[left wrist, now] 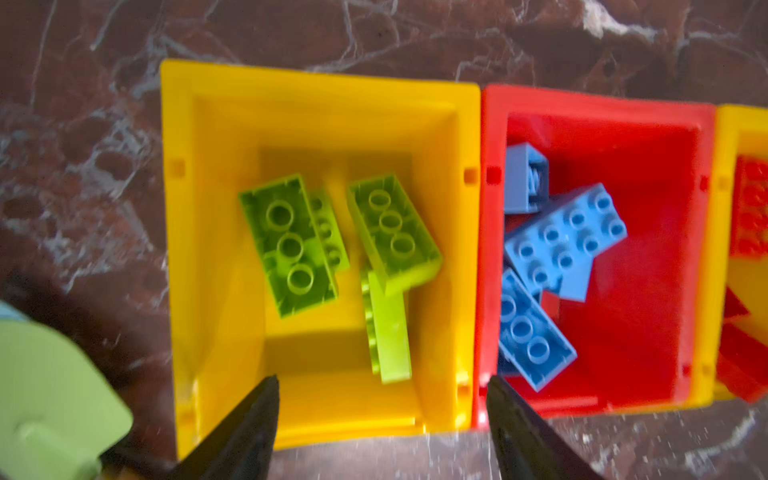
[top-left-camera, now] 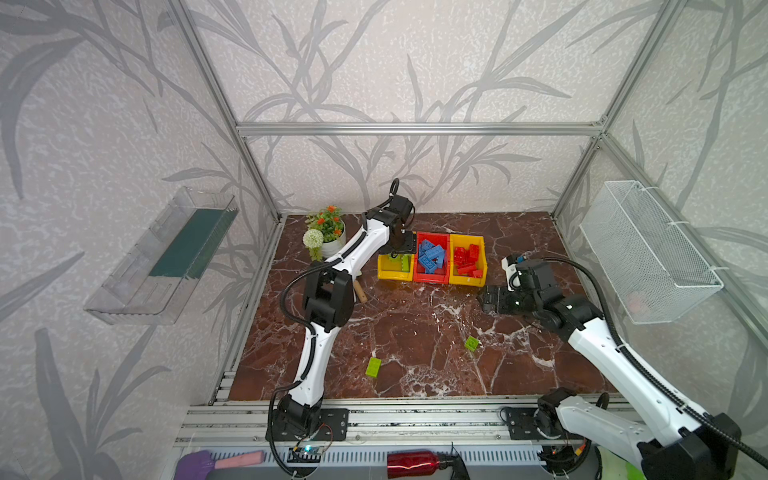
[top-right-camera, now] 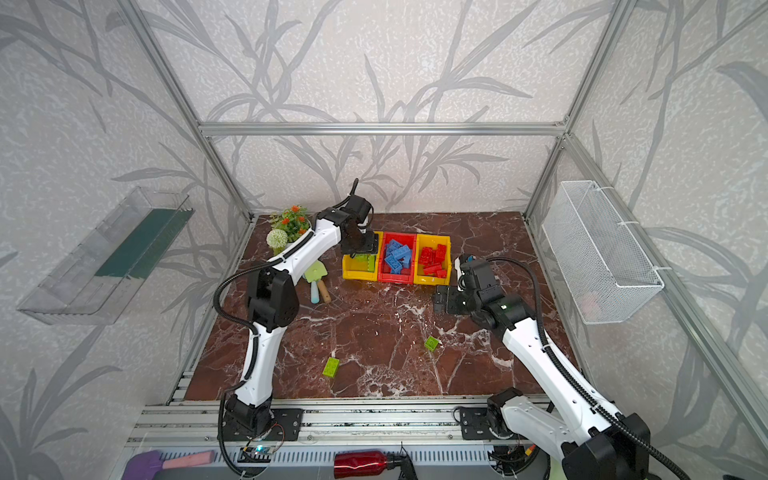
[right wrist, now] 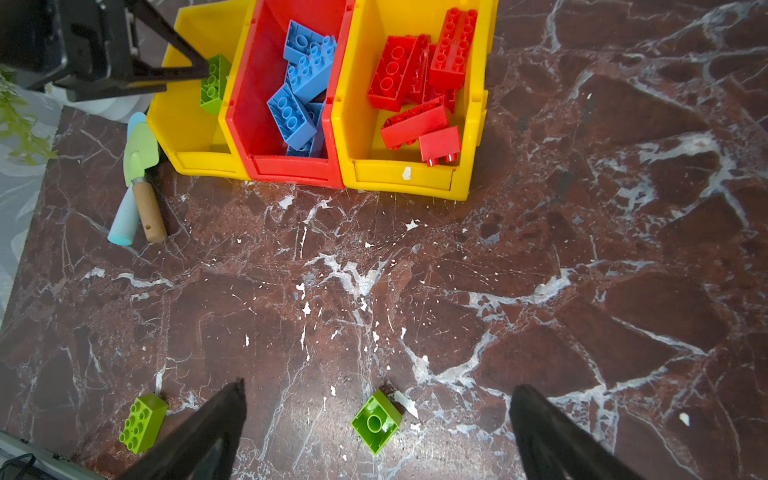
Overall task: Sort the legos into containers by color
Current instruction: 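Open the left gripper to drop the brick into the yellow bin, then move the left gripper down to the last lime-green brick near the robot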
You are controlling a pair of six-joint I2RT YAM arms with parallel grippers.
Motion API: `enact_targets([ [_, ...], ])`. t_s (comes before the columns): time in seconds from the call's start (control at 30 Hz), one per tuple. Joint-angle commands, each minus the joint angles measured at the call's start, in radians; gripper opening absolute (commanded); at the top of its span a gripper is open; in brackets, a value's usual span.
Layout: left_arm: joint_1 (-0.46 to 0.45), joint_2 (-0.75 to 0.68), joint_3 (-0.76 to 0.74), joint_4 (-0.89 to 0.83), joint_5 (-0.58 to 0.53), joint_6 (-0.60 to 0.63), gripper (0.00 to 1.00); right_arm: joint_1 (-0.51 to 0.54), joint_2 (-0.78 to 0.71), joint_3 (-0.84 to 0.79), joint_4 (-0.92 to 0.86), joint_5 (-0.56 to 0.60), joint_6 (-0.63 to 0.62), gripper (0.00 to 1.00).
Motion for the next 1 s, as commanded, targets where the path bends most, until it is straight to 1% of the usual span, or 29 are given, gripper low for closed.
enact_targets([
  [0.0, -0.023, -0.183, -0.157, 0.092, -0.022, -0.026, 0.78, -0.001, -0.038, -0.009, -0.019, -0.019, -0.007, 0.99],
  [0.17, -0.05, -0.453, -0.535, 0.176, -0.084, -0.07, 0.77, 0.013, -0.065, -0.033, -0.028, -0.047, 0.009, 0.99],
  [0.27, -0.077, -0.618, -0.753, 0.203, -0.124, -0.109, 0.77, 0.05, -0.083, -0.044, -0.027, -0.033, 0.022, 0.99],
  [0.4, -0.161, -0.818, -1.006, 0.207, -0.2, -0.17, 0.77, 0.102, -0.094, -0.063, -0.023, -0.012, 0.039, 0.99],
  [0.5, -0.239, -0.927, -1.155, 0.22, -0.219, -0.233, 0.77, 0.141, -0.098, -0.073, -0.023, -0.001, 0.054, 0.99],
  [0.63, -0.333, -1.017, -1.311, 0.246, -0.228, -0.313, 0.77, 0.215, -0.104, -0.077, -0.033, 0.039, 0.076, 0.99],
  [0.73, -0.393, -1.054, -1.39, 0.258, -0.236, -0.366, 0.77, 0.269, -0.109, -0.075, -0.049, 0.074, 0.091, 0.99],
  [0.83, -0.438, -1.078, -1.442, 0.258, -0.251, -0.406, 0.76, 0.305, -0.119, -0.081, -0.059, 0.097, 0.107, 0.99],
  [0.97, -0.469, -1.085, -1.484, 0.275, -0.24, -0.435, 0.76, 0.33, -0.143, -0.098, -0.066, 0.114, 0.132, 0.99],
])
